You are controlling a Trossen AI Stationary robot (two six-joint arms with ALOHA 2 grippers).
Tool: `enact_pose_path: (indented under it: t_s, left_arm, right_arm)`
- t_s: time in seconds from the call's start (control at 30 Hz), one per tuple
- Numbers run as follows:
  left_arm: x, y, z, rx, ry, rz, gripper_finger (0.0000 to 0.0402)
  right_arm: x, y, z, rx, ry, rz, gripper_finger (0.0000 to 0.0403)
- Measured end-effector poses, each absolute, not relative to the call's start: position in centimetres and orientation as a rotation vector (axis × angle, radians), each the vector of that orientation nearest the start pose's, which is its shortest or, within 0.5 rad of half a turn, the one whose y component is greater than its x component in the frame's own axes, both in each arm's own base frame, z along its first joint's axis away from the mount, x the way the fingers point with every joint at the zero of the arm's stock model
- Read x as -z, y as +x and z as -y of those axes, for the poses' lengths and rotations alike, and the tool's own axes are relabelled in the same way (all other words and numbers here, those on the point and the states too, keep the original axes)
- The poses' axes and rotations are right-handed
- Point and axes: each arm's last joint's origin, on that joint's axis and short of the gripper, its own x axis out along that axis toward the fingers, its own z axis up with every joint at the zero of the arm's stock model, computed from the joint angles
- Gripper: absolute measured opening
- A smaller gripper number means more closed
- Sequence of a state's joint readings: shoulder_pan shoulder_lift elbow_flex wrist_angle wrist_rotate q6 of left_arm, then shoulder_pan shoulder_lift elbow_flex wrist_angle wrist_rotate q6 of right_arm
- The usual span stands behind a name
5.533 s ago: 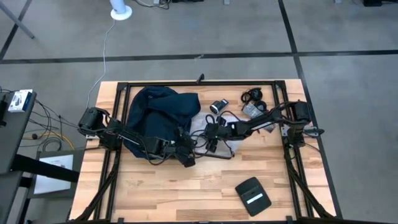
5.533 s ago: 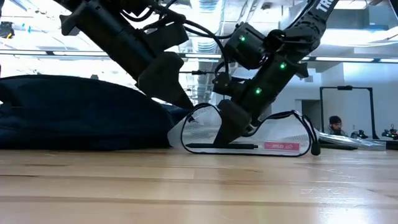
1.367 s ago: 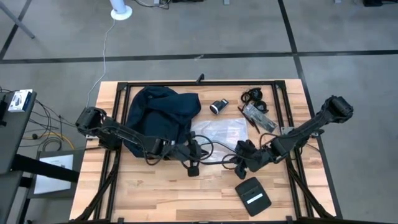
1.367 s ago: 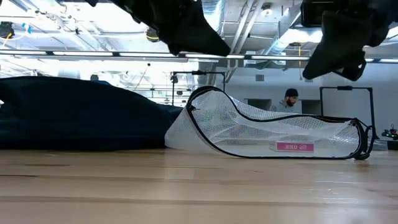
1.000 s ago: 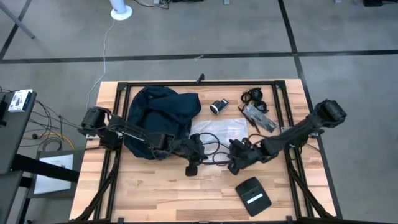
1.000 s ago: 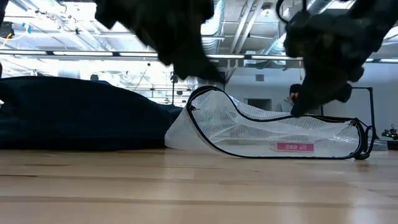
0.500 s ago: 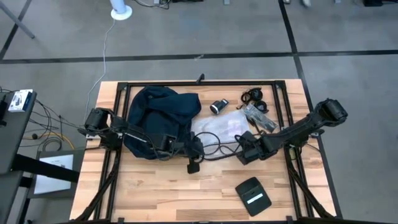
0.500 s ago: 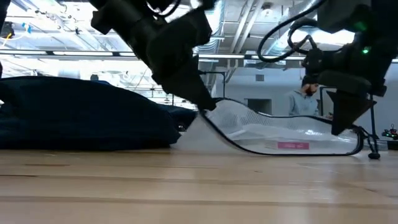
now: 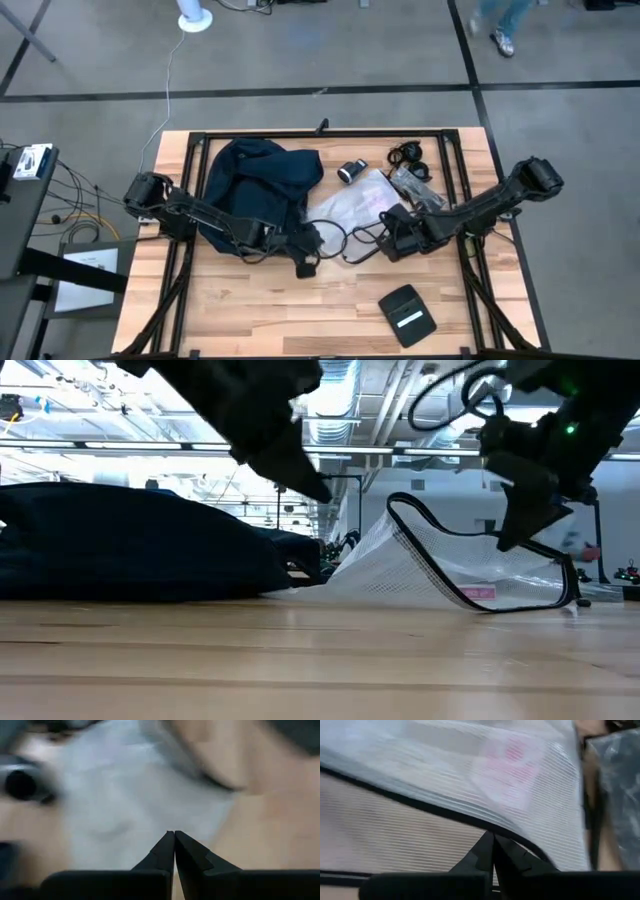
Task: Unpack backpack
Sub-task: Remove the red game card from the white zip lock bag
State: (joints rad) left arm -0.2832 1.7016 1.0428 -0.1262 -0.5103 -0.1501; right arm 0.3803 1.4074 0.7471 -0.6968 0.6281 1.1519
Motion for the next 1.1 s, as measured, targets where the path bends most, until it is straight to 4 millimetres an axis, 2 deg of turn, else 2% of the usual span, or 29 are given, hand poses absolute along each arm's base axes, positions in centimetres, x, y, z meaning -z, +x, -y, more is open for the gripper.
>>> enact_pose_path:
  t_s: [0.1, 0.23, 0.37, 0.47, 0.7, 0.93, 1.0, 1.1]
  left_arm:
    - [-18.8, 34.1, 7.0, -0.361, 0.217, -0.766, 0.0000]
    - [-16.7, 34.9, 5.5, -0.377, 0.208, -0.831, 0.0000]
    - [-14.9, 35.5, 4.8, -0.392, 0.202, -0.872, 0.0000]
    - [-13.6, 35.6, 4.9, -0.365, 0.176, -0.912, 0.0000]
    - [-12.6, 35.0, 7.7, -0.296, 0.152, -0.949, 0.0000]
    - [-12.6, 34.1, 10.9, -0.236, 0.152, -0.940, 0.0000]
    - [-12.6, 34.0, 11.2, -0.236, 0.139, -0.934, 0.0000]
    - [-12.6, 33.9, 11.5, -0.243, 0.120, -0.930, 0.0000]
  right_arm:
    - [-17.3, 22.3, -7.6, 0.748, 0.429, -0.827, 0.0000]
    - [-17.1, 23.2, -8.2, 0.680, 0.551, -0.833, 0.0000]
    - [-16.6, 22.6, -7.7, 0.767, 0.577, -0.874, 0.0000]
    - [-16.1, 22.0, -6.9, 0.840, 0.528, -0.926, 0.0000]
    - [-14.5, 21.9, -4.8, 0.862, 0.529, -0.901, 0.0000]
    - [-15.0, 23.8, -3.1, 0.788, 0.464, -0.808, 0.0002]
    - [-15.1, 24.1, -2.4, 0.779, 0.448, -0.792, 0.0012]
    - [-15.3, 24.6, -1.6, 0.746, 0.442, -0.785, 0.0050]
